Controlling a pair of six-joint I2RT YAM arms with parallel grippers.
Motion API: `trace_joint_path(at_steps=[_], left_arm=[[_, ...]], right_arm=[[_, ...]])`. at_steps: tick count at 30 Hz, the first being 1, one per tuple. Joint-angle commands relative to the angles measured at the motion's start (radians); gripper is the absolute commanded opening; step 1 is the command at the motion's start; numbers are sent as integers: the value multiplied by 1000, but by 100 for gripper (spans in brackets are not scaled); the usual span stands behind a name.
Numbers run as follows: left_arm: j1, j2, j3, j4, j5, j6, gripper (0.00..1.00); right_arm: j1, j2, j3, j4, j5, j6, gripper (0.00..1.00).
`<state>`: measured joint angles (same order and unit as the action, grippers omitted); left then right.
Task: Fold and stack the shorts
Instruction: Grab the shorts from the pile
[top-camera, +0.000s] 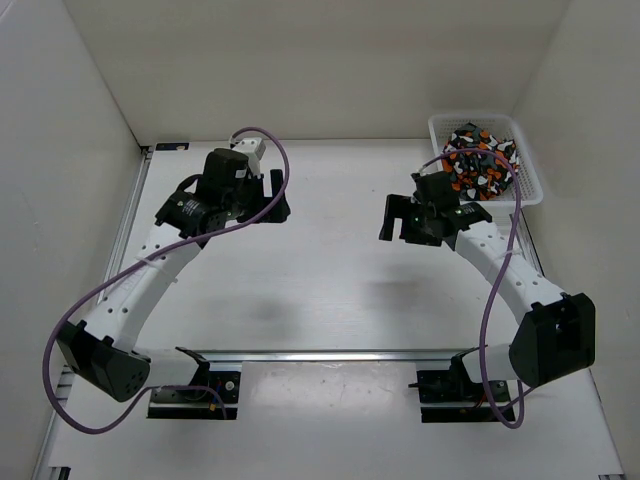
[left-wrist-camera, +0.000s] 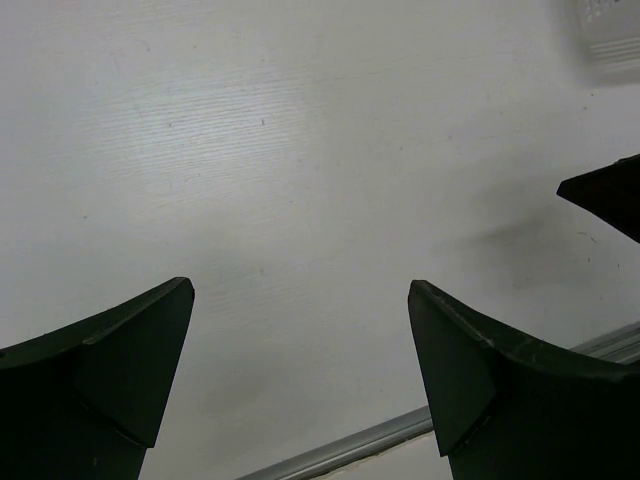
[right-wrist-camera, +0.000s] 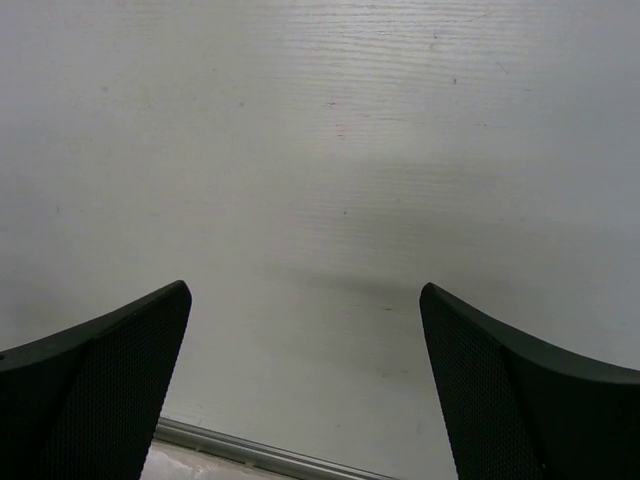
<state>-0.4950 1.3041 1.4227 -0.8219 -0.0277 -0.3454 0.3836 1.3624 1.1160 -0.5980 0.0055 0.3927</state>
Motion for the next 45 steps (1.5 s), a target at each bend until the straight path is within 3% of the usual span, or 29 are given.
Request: trace_joint_path(at_steps=[1, 10, 13, 17, 22, 30, 34, 36, 38, 39, 40, 45], left_arm=[[-4, -54, 35, 17, -48, -18, 100], [-4, -55, 25, 17, -24, -40, 100], [-4, -55, 15, 7, -24, -40, 100], [-4, -65, -4, 7, -15, -40, 100], [-4, -31, -4, 7, -24, -30, 100], [7, 21, 7, 7, -57, -12, 100], [7, 78, 25, -2, -66, -12, 100], [16, 101, 36, -2, -51, -12, 100], [16, 119, 36, -2, -51, -12, 100], [16, 132, 48, -2, -41, -12, 100], [16, 132, 48, -2, -41, -12, 100], [16, 123, 77, -2, -41, -3, 100]], right_arm=[[-14, -25, 33, -16, 77, 21, 100], [-41, -55, 50, -62, 157, 46, 100], [-132, -20, 144, -94, 215, 37, 100], [-303, 84, 278, -94, 174, 37, 100], [-462, 383, 613, -129, 122, 97, 100], [-540, 907, 1192, -207, 68, 140, 98], [-562, 1063, 1372, -207, 33, 167, 82], [-562, 1087, 1381, -157, 21, 167, 65], [-562, 1087, 1366, -131, 2, 167, 42], [-562, 1066, 1357, -131, 2, 167, 11], [-562, 1049, 1345, -131, 2, 167, 0], [-528, 807, 1207, -96, 11, 144, 0]])
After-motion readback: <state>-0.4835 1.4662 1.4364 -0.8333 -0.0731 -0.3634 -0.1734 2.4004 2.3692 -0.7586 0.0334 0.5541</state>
